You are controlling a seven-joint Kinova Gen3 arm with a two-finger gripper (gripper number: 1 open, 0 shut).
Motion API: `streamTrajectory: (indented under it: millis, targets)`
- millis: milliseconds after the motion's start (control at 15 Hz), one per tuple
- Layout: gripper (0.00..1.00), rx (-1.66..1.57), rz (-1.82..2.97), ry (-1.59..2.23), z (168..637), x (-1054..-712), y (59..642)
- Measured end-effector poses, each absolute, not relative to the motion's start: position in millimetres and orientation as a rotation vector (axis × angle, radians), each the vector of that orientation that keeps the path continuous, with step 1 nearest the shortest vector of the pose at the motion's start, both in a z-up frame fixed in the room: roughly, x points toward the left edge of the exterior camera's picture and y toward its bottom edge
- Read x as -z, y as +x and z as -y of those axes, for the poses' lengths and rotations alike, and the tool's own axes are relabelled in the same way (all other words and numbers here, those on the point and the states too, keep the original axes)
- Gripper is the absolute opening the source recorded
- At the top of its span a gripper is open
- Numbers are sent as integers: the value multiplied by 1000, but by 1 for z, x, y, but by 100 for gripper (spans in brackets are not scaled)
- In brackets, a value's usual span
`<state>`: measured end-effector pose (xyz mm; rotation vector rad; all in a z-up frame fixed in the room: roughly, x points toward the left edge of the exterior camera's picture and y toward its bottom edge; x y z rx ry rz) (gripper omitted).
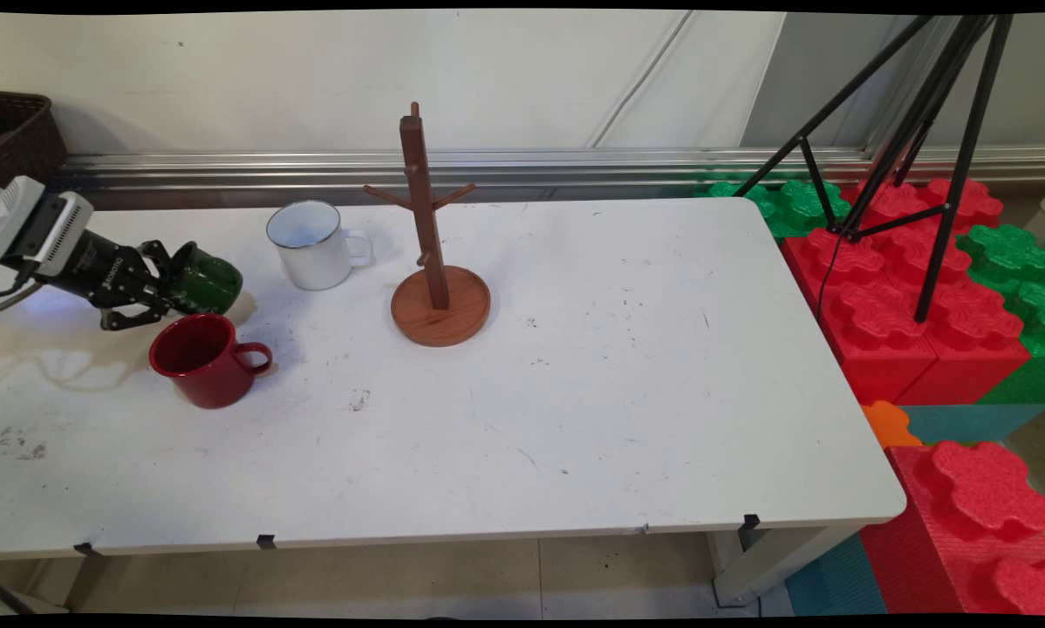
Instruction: Place the picked object on the table
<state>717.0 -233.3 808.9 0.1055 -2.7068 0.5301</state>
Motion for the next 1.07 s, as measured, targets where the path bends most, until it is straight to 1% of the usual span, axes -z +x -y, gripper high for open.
streamTrajectory:
  millis: [600,667,1067]
  targets:
    - [0,-500,2730,107,240,-794,711]
    - [100,-501,2732,106,241,-793,711]
    - [100,-516,2732,101,247,-794,710]
